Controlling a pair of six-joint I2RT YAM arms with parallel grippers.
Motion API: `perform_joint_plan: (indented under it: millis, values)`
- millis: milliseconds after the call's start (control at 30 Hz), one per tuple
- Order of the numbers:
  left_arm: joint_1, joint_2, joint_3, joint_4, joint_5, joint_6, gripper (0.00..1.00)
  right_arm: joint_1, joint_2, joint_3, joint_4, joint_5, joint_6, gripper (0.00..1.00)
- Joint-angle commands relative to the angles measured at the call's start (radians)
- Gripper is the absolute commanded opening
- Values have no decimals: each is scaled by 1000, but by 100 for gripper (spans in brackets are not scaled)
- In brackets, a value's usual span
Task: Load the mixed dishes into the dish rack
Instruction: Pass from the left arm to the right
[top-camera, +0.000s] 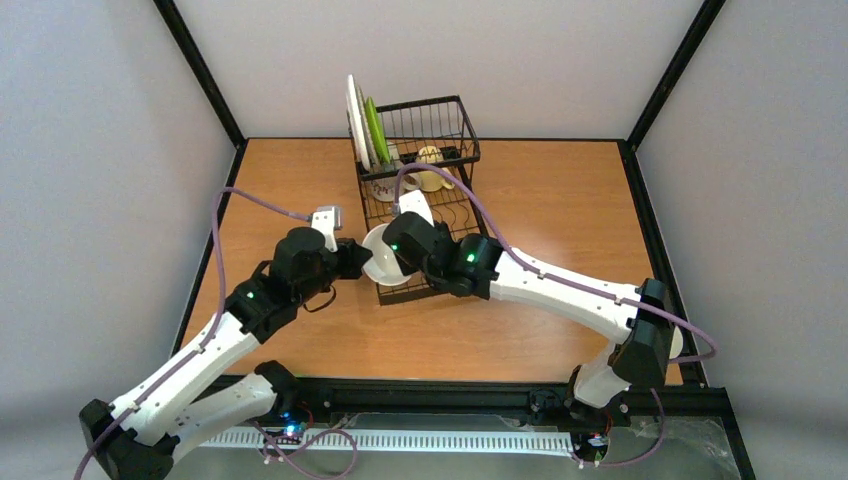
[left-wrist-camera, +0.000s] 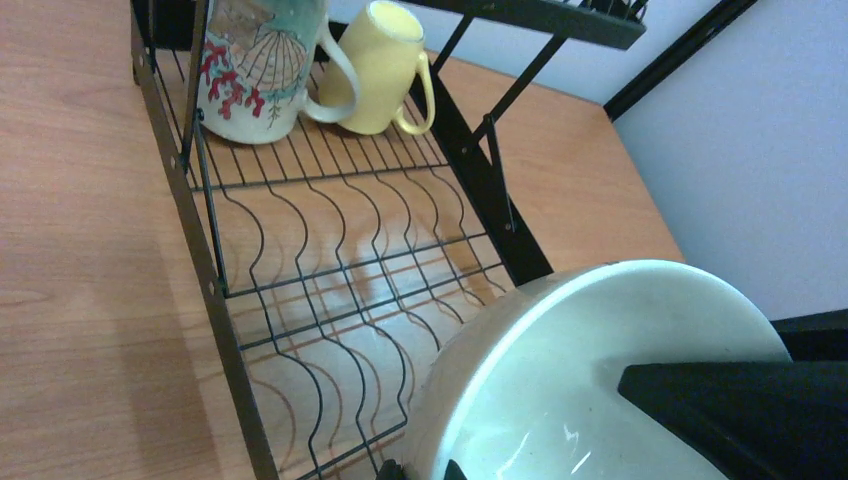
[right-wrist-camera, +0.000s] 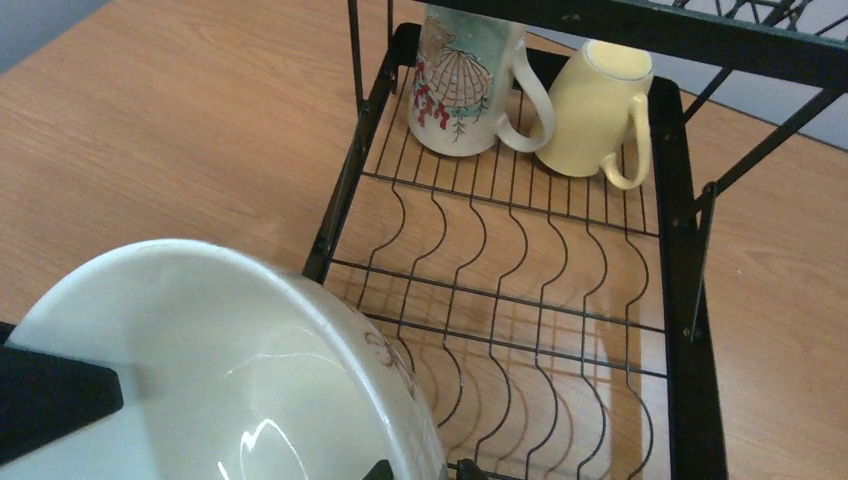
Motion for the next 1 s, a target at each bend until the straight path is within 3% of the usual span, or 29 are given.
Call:
perform_joint_plan:
  millis: [0, 100, 300, 367, 467, 500, 767, 967]
  values:
    - [-2, -83, -13, 217, -57, -56, 0, -48, 22, 7, -29, -19, 26, 22]
    - [-2, -117, -48, 284, -78, -68, 0, -61, 27, 8, -21, -32, 37, 3]
    - [-4, -101, -75, 319, -75, -121, 1, -64, 2, -20, 35, 30, 19, 2]
    - [-2, -81, -68, 304, -58, -135, 13, -64, -33, -53, 91, 66, -14, 2]
    - [-2, -43, -20, 240, -35, -151, 44, -65, -93, -113, 195, 120, -72, 2]
    - [-2, -32, -2, 210, -28, -154, 49, -65, -107, -129, 223, 137, -95, 2]
    - [-4, 40, 135, 25, 32, -214, 75, -64, -183, -213, 423, 220, -266, 2]
    - [-3, 96, 242, -103, 99, -315, 84, -63, -247, -344, 661, 286, -430, 2]
